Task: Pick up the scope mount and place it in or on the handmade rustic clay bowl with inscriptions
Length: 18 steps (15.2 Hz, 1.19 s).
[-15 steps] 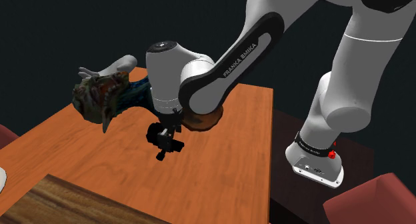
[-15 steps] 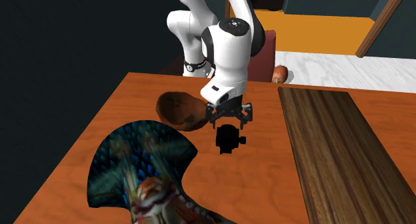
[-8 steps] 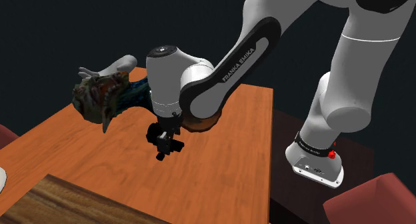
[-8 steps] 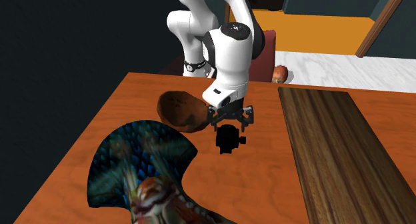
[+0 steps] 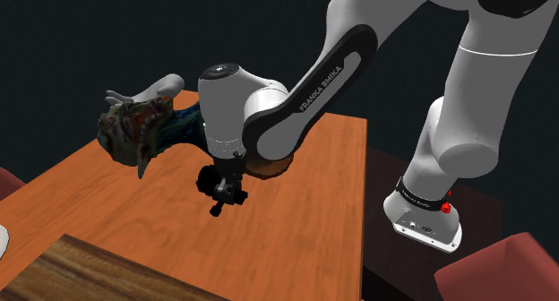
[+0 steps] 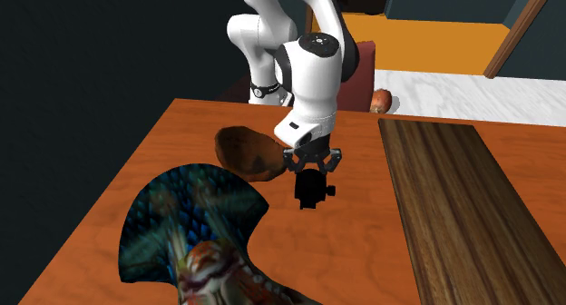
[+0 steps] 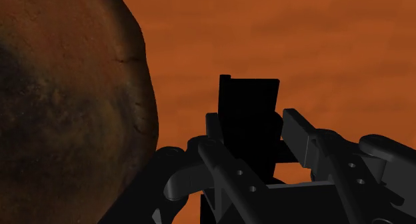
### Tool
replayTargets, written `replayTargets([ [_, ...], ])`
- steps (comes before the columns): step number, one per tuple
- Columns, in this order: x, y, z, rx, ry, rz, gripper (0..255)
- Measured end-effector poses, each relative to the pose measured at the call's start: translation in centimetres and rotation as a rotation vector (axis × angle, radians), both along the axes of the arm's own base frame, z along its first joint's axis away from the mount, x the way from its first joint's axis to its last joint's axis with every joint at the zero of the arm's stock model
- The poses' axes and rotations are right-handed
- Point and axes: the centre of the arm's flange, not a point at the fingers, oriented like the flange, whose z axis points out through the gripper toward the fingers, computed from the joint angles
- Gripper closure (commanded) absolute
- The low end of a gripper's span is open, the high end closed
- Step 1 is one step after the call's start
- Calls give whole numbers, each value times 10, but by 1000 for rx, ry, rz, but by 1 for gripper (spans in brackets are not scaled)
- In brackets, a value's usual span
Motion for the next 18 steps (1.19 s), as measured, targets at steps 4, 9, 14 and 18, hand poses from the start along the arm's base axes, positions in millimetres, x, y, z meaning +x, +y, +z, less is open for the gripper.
replayTargets([
  [4, 1, 0, 0, 0, 1, 0, 255],
  [9, 2, -1, 20, -2, 2, -2, 255],
  [14, 1, 0, 48, -2, 2, -2, 255],
  [18, 2, -1, 67, -2, 2, -2, 255],
])
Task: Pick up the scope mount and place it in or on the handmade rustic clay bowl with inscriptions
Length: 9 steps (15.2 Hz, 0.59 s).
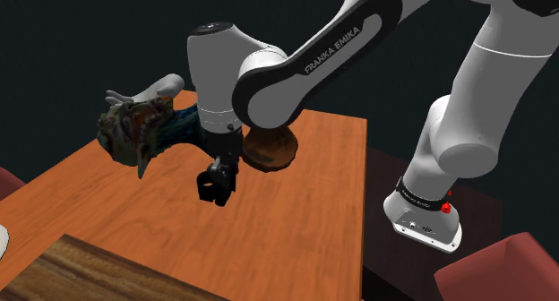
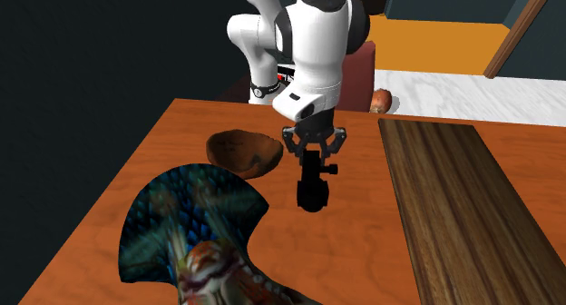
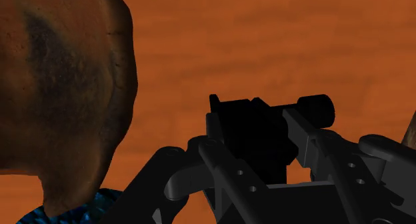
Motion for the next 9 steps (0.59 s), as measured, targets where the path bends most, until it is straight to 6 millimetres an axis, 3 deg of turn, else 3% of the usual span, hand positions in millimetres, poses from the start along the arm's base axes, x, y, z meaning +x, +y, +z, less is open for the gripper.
replayTargets([
  [9, 1, -1, 49, 0, 0, 0, 255],
])
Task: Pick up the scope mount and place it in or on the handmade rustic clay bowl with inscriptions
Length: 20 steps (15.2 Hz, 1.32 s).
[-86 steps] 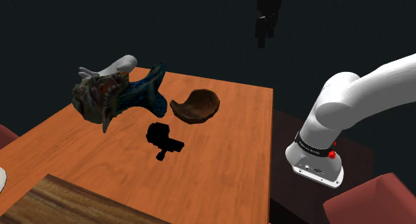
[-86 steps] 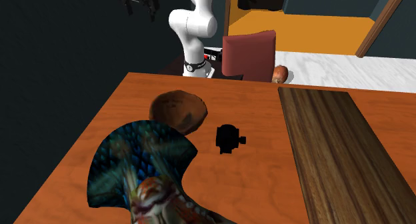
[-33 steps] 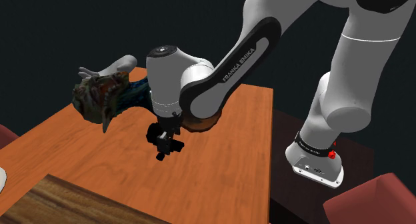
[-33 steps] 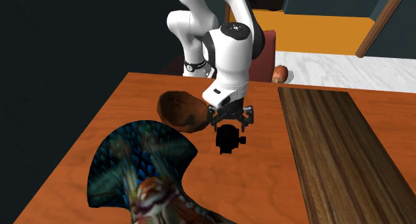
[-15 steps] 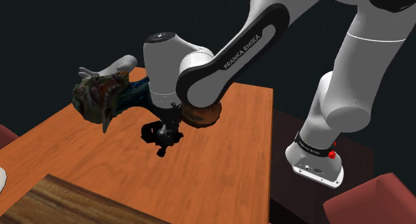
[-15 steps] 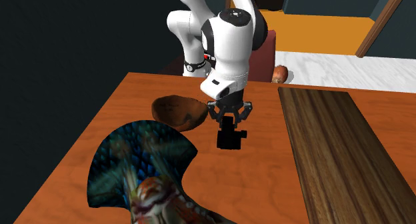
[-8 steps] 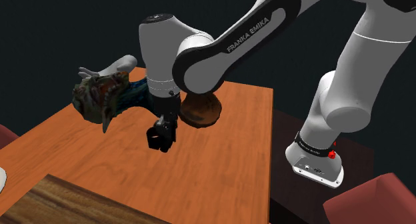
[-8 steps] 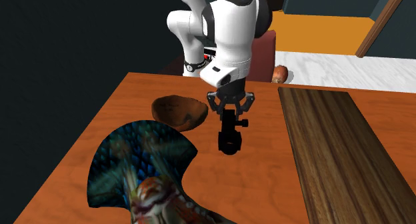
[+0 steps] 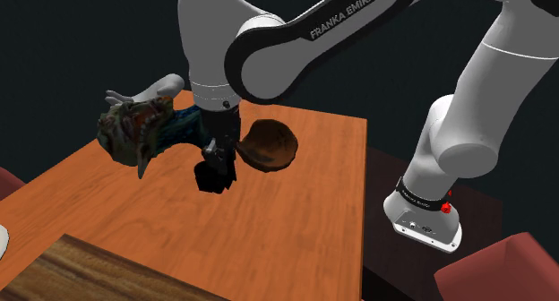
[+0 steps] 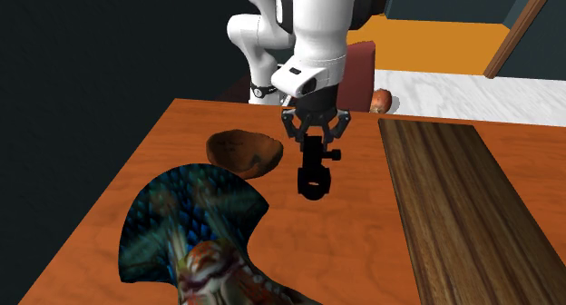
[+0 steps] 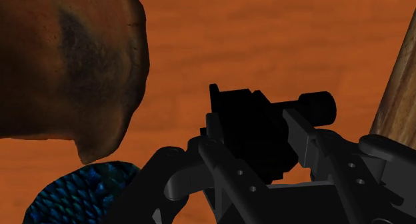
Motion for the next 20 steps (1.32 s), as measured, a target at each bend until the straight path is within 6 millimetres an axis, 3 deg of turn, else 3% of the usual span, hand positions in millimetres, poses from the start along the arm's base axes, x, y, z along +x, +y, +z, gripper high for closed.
replayTargets([
  [10, 1, 1, 51, 0, 0, 0, 255],
  [16, 9, -61, 51, -2, 0, -1, 255],
  [20, 8, -118, 46, -1, 0, -2, 255],
])
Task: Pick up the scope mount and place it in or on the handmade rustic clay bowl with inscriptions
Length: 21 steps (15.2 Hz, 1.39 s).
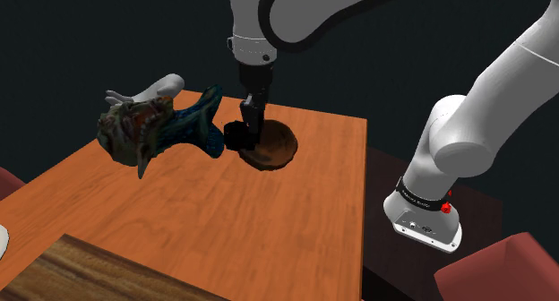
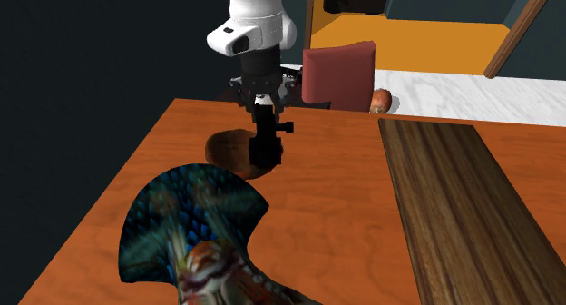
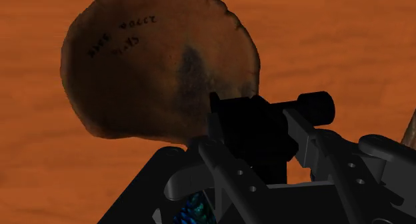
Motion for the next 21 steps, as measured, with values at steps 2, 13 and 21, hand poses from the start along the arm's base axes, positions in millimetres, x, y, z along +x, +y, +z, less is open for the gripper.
replayTargets([
  [2, 4, -26, -4, 0, 0, 0, 255],
  [13, 8, -77, -45, 0, 1, 2, 255],
  [21, 8, -77, -61, 0, 1, 2, 255],
])
